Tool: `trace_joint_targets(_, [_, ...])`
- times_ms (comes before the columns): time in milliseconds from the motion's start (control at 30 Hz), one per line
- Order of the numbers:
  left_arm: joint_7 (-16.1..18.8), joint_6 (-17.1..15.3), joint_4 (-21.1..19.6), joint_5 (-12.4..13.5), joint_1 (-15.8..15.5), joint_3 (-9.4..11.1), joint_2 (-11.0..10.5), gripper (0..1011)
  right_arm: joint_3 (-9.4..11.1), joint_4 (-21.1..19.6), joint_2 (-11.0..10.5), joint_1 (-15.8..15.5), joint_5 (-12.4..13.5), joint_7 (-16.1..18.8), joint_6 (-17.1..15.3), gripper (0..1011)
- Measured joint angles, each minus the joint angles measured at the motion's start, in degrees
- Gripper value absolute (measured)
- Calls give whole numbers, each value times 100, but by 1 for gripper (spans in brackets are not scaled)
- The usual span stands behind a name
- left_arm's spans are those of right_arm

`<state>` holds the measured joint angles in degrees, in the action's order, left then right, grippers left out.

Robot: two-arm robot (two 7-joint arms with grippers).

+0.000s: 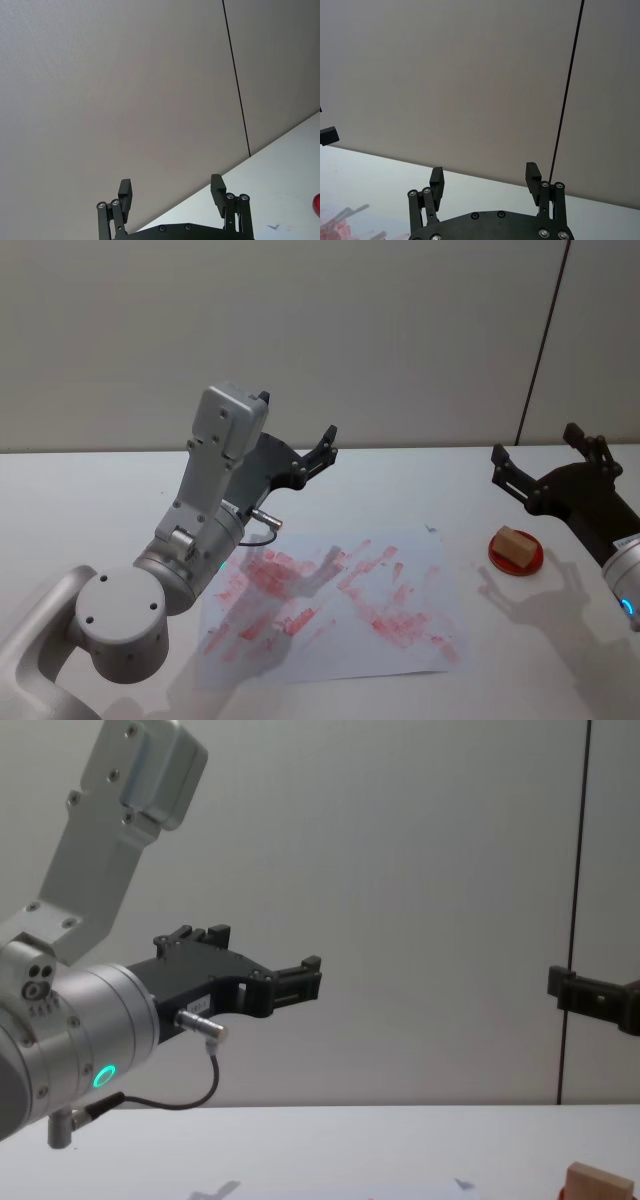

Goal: Use the one hand to pick up the stamp and affix it onto the A4 paper.

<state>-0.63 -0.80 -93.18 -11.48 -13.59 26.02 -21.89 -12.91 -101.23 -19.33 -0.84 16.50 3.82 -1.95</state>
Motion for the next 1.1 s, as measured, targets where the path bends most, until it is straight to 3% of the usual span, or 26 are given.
trace_joint_targets(1100, [1, 0, 0, 0, 0, 0, 0, 1002, -3, 0, 0, 0, -4, 1, 0, 1001])
